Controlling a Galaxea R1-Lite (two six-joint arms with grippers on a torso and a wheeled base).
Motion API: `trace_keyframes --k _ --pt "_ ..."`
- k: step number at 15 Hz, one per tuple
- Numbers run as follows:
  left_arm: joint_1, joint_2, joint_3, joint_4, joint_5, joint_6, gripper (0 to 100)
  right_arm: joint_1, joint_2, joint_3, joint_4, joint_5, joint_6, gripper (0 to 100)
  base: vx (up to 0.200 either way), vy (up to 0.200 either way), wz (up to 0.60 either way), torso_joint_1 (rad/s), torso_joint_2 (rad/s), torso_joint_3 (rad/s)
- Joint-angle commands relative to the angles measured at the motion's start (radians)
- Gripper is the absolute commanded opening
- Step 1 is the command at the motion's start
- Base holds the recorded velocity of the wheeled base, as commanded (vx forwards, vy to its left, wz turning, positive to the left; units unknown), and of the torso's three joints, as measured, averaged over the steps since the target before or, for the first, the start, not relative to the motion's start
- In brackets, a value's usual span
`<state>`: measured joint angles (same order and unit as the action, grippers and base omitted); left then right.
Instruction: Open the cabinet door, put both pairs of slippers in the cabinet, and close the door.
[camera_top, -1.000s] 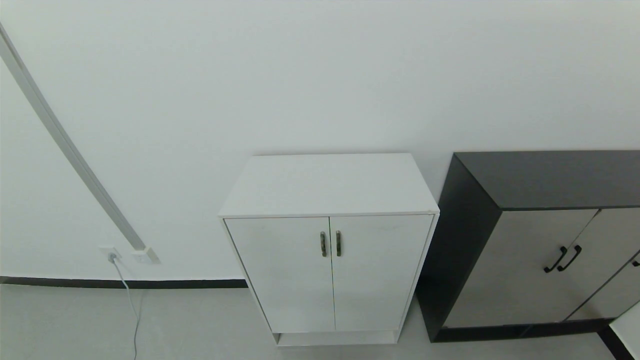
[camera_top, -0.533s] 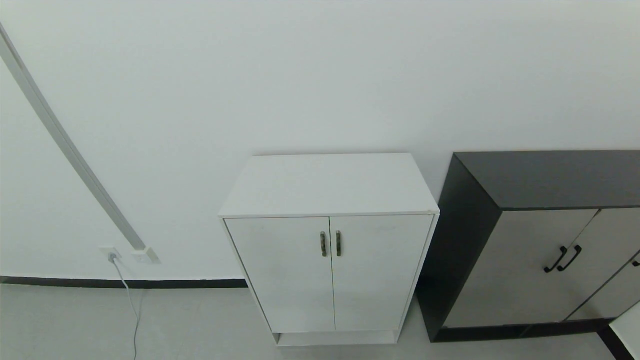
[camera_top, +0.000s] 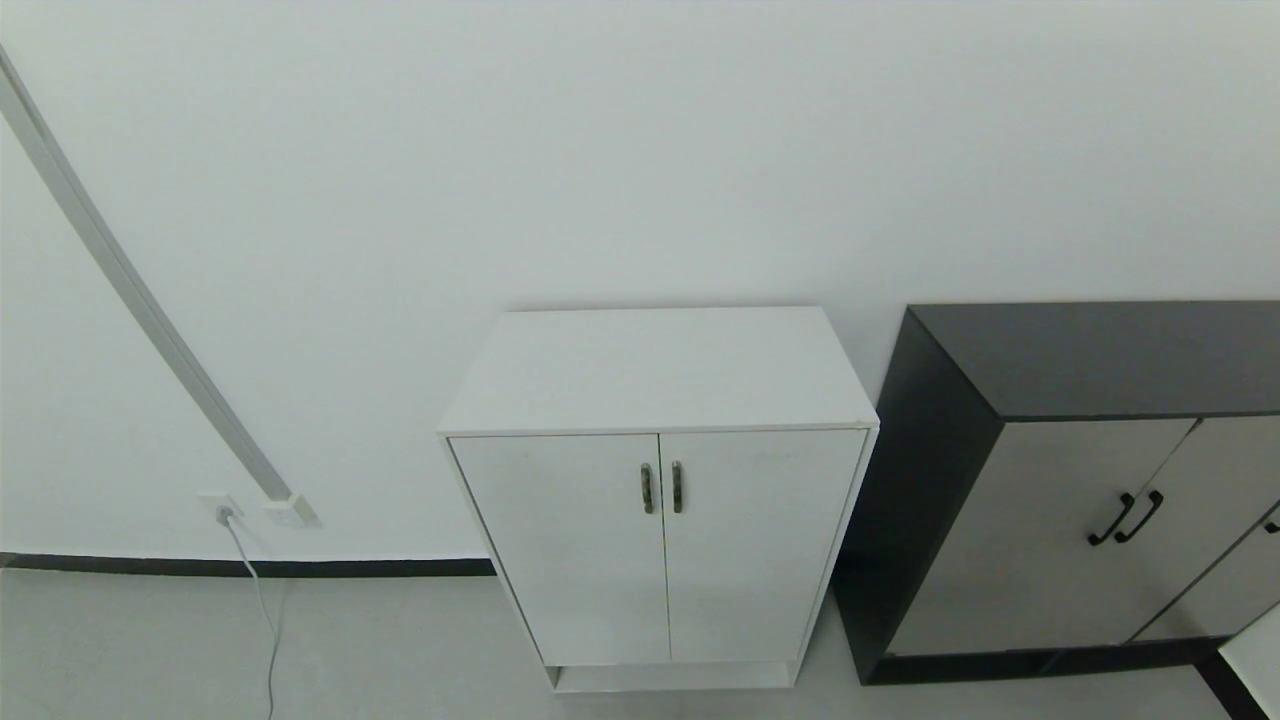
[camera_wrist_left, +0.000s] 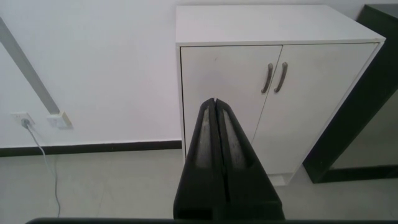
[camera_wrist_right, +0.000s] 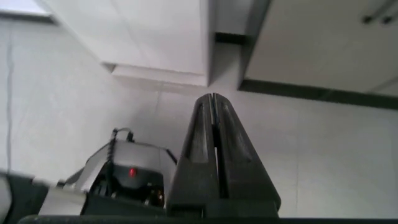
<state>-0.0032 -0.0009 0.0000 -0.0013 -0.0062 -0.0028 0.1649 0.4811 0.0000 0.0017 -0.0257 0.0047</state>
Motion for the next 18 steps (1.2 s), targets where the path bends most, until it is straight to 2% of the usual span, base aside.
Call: trace_keyframes --k 1,12,18 --pt "0.0 0.001 0.0 0.0 0.0 0.0 0 -0.062 -0.053 0.0 0.0 0.0 0.0 0 0.0 0.0 0.0 0.0 0.0 0.0" --pt "0.0 0.001 0.0 0.0 -0.001 0.001 0 -0.074 -0.383 0.0 -0.002 0.0 0.006 0 0.0 0.0 0.0 0.0 0.0 0.0" --pt "0.0 0.001 0.0 0.0 -0.001 0.001 0 -0.081 -0.383 -0.002 0.001 -0.049 0.014 0 0.0 0.0 0.0 0.0 0.0 0.0"
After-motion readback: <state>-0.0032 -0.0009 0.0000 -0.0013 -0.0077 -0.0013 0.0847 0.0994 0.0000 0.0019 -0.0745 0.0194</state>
